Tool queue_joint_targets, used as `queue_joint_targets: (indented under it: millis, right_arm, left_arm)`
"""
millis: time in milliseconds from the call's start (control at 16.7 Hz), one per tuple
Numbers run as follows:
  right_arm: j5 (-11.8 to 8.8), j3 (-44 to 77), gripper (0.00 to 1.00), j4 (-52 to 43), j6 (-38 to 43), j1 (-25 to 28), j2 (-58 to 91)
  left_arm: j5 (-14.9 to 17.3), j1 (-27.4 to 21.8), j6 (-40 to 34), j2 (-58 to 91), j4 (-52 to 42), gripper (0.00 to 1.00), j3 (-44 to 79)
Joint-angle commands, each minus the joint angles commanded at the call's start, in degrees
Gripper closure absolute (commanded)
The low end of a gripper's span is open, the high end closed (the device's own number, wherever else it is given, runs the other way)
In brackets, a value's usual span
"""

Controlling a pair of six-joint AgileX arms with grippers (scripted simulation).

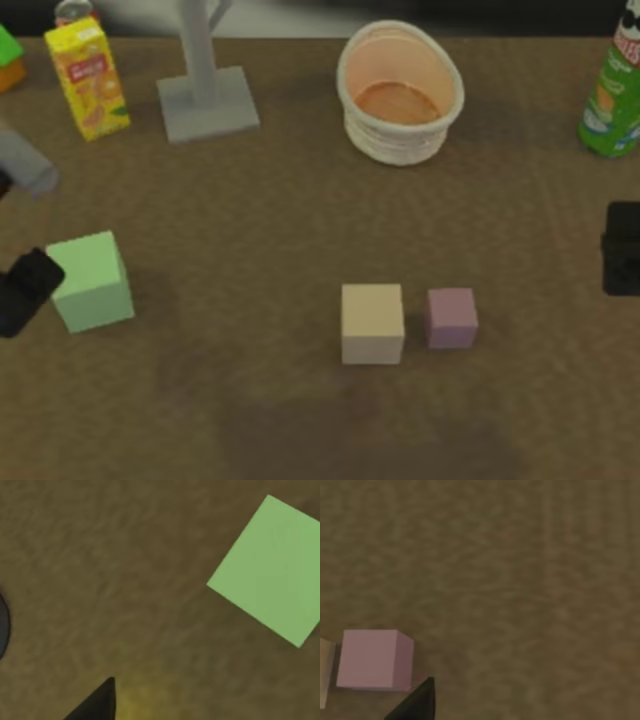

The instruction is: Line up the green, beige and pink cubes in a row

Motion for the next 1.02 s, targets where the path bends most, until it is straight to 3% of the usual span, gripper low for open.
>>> queue_joint_targets:
  millis: [540,780,1020]
  right_arm:
    - [-3.86,-36.74,0.00,27.48,-13.91,-14.54,-45.83]
    - [-5.49,-43.56,0.00,34.95,-16.55,-17.55,-55.73]
    - [-5.76,-44.46,0.00,36.10,-16.91,-17.98,-57.11]
  left_arm:
    - [0.06,-3.06,21.52,35.88,-21.41,0.00,27.40]
    - [0.18,-3.73,26.18,43.38,-25.62,0.00,33.81]
    - [0.21,-3.83,26.87,44.33,-26.21,0.00,34.77]
